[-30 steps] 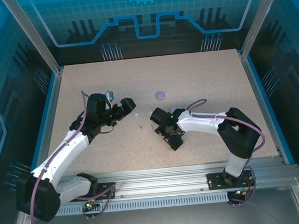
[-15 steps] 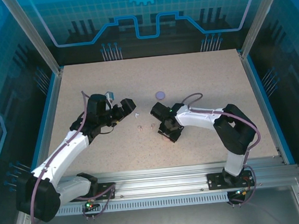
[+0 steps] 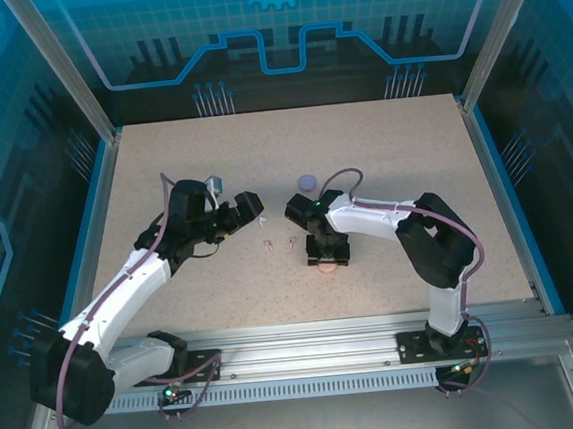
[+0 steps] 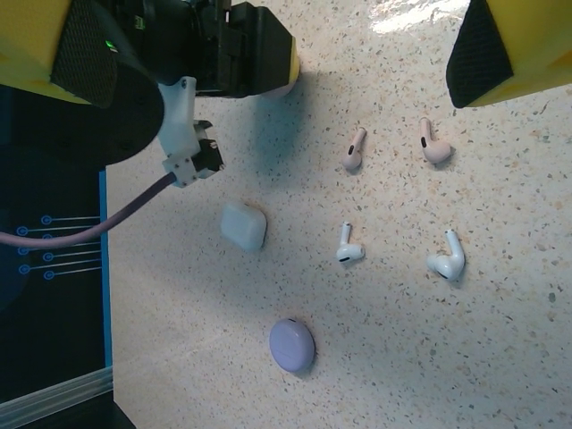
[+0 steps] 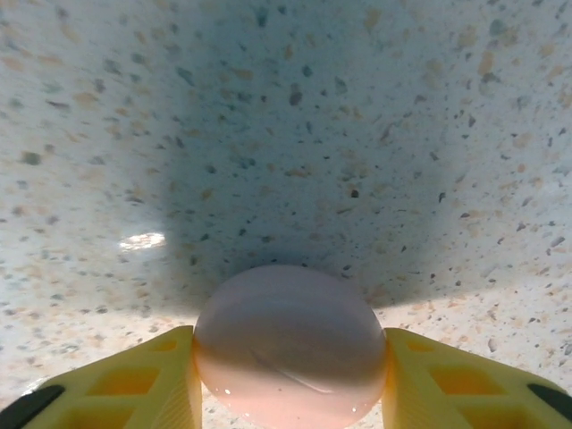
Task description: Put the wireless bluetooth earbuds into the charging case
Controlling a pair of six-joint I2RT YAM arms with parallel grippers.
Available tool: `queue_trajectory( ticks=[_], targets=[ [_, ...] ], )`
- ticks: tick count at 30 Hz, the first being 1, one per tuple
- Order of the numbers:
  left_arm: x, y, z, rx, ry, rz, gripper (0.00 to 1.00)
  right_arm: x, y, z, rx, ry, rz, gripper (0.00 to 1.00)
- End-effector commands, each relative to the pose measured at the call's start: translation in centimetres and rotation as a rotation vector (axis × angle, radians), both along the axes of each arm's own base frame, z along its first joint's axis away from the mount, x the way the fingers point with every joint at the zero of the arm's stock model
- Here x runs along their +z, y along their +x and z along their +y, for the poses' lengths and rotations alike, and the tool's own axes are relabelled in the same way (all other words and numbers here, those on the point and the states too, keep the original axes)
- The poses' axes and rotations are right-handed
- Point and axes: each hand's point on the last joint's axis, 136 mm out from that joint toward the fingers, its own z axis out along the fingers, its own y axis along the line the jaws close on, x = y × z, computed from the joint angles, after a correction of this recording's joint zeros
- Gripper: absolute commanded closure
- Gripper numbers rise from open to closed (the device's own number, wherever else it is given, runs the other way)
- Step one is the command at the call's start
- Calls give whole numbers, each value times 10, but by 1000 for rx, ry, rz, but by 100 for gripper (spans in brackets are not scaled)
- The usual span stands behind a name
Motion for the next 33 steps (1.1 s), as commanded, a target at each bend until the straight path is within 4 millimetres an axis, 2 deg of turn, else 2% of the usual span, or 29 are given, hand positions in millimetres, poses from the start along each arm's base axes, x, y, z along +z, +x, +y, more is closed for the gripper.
queue_trajectory(
  ticks=[1, 3, 6, 20, 33],
  targets=[
    [14, -3, -8, -45, -1, -28, 1, -3, -1, -9, 47, -49, 33, 43],
    [15, -3, -10, -51, -1, -30, 1, -4, -2, -10, 27, -57, 38, 36],
    [16, -2, -13, -53, 3, -33, 1, -4, -2, -7, -20, -46, 38, 31],
    [14, -1, -18, -53, 1, -35, 1, -21, -13, -15, -393, 4, 48, 32],
    [11, -2, -23, -71, -3, -34, 1, -18, -2, -30, -392, -48, 7, 34]
  ],
)
